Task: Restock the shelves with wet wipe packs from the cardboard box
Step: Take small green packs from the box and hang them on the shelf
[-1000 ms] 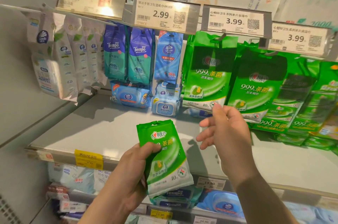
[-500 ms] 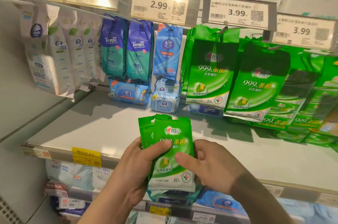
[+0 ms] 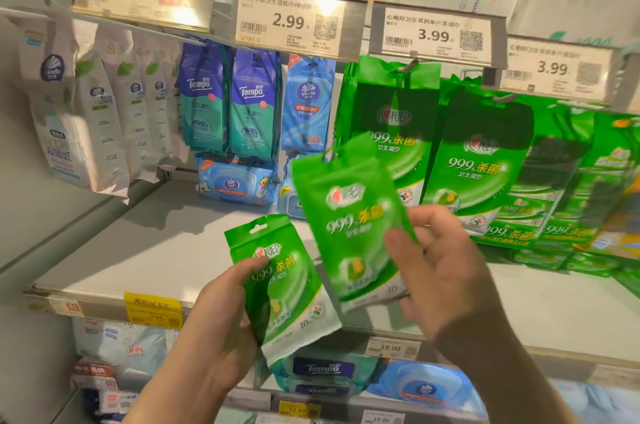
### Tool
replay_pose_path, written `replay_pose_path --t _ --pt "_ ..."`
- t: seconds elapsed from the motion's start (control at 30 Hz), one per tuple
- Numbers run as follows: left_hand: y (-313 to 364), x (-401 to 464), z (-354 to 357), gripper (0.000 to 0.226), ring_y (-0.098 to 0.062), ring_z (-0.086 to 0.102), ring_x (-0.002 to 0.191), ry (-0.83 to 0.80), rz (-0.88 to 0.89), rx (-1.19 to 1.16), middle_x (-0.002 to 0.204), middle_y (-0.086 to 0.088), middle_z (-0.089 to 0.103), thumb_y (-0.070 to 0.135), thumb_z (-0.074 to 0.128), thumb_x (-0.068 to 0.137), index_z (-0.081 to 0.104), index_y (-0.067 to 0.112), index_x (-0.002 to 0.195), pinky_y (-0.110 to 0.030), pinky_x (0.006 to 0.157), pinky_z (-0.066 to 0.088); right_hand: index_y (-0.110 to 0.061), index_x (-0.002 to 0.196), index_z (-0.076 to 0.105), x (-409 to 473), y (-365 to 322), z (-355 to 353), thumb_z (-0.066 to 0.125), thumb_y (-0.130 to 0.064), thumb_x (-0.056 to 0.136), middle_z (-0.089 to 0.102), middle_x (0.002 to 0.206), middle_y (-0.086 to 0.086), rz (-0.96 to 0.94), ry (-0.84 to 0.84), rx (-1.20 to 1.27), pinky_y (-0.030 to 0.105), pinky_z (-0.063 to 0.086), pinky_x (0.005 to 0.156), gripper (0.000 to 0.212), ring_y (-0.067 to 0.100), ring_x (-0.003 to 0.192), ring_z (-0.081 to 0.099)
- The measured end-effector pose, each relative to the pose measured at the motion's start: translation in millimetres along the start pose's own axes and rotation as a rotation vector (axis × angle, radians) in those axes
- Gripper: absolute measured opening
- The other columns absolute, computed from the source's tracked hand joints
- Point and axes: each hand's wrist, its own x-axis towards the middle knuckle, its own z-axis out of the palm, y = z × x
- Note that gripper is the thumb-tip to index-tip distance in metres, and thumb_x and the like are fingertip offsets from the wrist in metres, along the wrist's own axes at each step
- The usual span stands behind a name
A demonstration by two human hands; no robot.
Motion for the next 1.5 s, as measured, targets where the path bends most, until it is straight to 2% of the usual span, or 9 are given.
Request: replay_pose_path --t 0.1,0.33,0.4,0.6,0.73,0.93,1.13,1.37,1.5 --pt "-2 0 -2 0.054 -0.054 0.057 0.114 -0.039 0.065 0.096 0.120 -0.031 0.064 0.034 0.076 0.067 0.070 0.002 0.110 -0.073 0.093 0.044 -0.035 0.090 0.056 13 -17 -9 0.059 -0.034 0.100 0.074 0.076 0.007 -0.070 0.175 0.055 0.027 0.042 0.042 0.011 0.022 0.050 0.061" --pt "0 -2 -5 0.059 -0.058 0.058 0.105 -0.083 0.092 0.130 0.122 -0.036 0.058 0.038 0.077 0.065 0.068 -0.001 0.109 -0.078 0.092 0.039 -0.024 0.095 0.048 28 -38 -11 0.048 -0.022 0.107 0.069 0.071 0.000 -0.145 0.274 0.169 0.028 0.042 0.035 0.012 0.019 0.053 0.057" --pt "1 -3 -6 0.062 -0.047 0.057 0.095 -0.083 0.108 0.148 0.124 -0.038 0.054 0.039 0.075 0.065 0.065 -0.004 0.110 -0.078 0.093 0.036 -0.025 0.096 0.048 30 -37 -9 0.049 -0.023 0.107 0.070 0.073 -0.001 -0.168 0.275 0.162 0.028 0.044 0.037 0.012 0.017 0.055 0.058" --pt "5 -5 -5 0.057 -0.044 0.058 0.102 -0.069 0.101 0.136 0.123 -0.034 0.059 0.036 0.073 0.067 0.067 0.000 0.110 -0.078 0.094 0.036 -0.026 0.101 0.047 34 -32 -5 0.050 -0.028 0.103 0.069 0.075 -0.002 -0.289 0.298 0.191 0.032 0.046 0.037 0.005 0.017 0.053 0.058" --pt "2 -5 -8 0.057 -0.042 0.054 0.095 -0.054 0.098 0.144 0.124 -0.038 0.054 0.035 0.073 0.069 0.065 -0.004 0.110 -0.072 0.095 0.039 -0.029 0.097 0.048 40 -22 -5 0.052 -0.033 0.101 0.066 0.075 0.011 -0.258 0.306 0.157 0.033 0.045 0.039 0.007 0.023 0.049 0.056" --pt "4 -7 -5 0.054 -0.040 0.054 0.094 -0.009 0.066 0.102 0.124 -0.040 0.052 0.035 0.073 0.071 0.065 -0.003 0.109 -0.070 0.092 0.043 -0.028 0.101 0.050 43 -4 0 0.055 -0.041 0.097 0.065 0.073 0.012 -0.152 0.351 0.123 0.047 0.049 0.045 0.015 0.027 0.047 0.057" --pt "8 -8 6 0.038 -0.040 0.063 0.116 -0.048 -0.062 -0.002 0.113 -0.018 0.072 0.020 0.061 0.085 0.067 0.007 0.120 -0.055 0.107 0.043 -0.028 0.102 0.053 43 7 10 0.058 -0.031 0.101 0.058 0.059 -0.010 -0.023 0.318 0.170 0.038 0.045 0.048 0.006 0.026 0.053 0.061" --pt "14 -11 10 0.029 -0.040 0.064 0.114 -0.032 -0.095 -0.005 0.111 -0.018 0.073 0.018 0.059 0.087 0.068 0.013 0.114 -0.053 0.103 0.047 -0.015 0.092 0.056 55 12 16 0.059 -0.038 0.102 0.060 0.054 0.005 0.033 0.364 0.124 0.037 0.045 0.050 0.026 0.029 0.050 0.059" --pt "16 -14 11 0.025 -0.037 0.068 0.101 -0.038 -0.102 0.001 0.111 -0.018 0.073 0.016 0.058 0.087 0.066 0.014 0.111 -0.047 0.094 0.051 -0.010 0.102 0.059 61 14 17 0.058 -0.042 0.102 0.066 0.057 0.014 0.049 0.359 0.085 0.033 0.044 0.052 0.032 0.024 0.044 0.056"
